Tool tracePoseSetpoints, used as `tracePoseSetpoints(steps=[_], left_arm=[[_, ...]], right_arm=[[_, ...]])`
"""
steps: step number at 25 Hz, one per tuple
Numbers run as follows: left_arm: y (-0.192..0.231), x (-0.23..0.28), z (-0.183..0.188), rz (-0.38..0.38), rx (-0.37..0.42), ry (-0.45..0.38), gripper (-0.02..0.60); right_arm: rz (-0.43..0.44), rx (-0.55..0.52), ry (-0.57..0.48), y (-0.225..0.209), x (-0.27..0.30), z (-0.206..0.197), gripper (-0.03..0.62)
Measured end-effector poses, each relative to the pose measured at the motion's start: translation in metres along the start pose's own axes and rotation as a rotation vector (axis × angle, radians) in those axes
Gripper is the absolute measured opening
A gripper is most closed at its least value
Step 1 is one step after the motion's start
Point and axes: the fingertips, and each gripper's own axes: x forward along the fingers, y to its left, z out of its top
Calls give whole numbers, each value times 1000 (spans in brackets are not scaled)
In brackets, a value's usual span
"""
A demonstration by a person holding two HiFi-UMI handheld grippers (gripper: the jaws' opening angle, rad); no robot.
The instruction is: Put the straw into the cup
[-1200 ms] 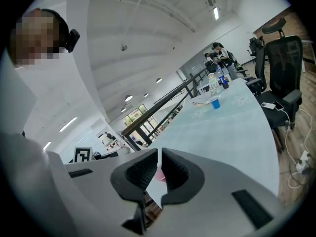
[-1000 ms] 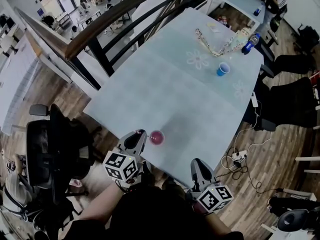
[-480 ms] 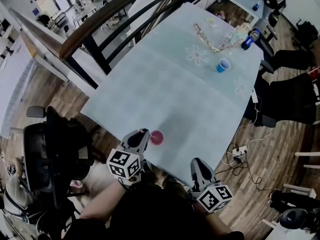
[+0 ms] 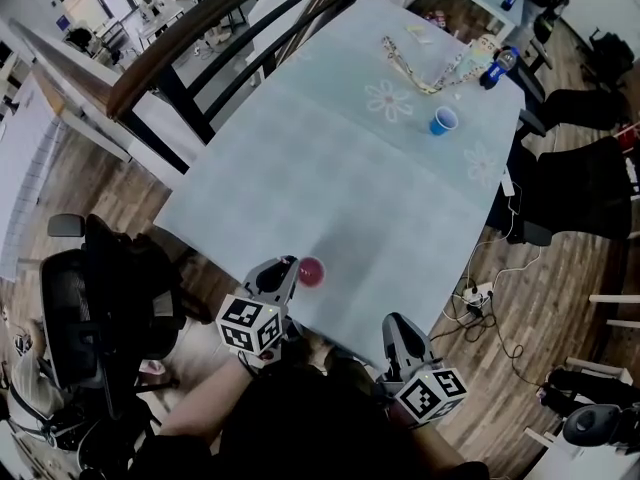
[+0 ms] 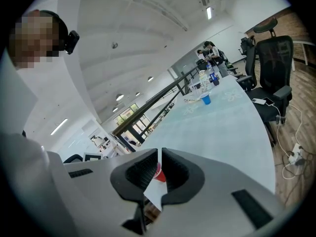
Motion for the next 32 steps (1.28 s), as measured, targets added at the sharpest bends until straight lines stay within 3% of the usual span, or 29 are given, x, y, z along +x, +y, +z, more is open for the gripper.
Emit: tracePoseSetpoints(steps=[15, 21, 32], left_arm=[[-1, 9, -11, -2, 21, 39, 37], [-6, 13, -16, -37, 23, 60, 37], [3, 7, -15, 32, 37, 67, 38]], right_arm=[[-10, 4, 1, -9, 0, 2, 48], [-20, 6, 2, -9, -3, 4, 48], [-13, 11, -18, -13, -11, 8, 48]])
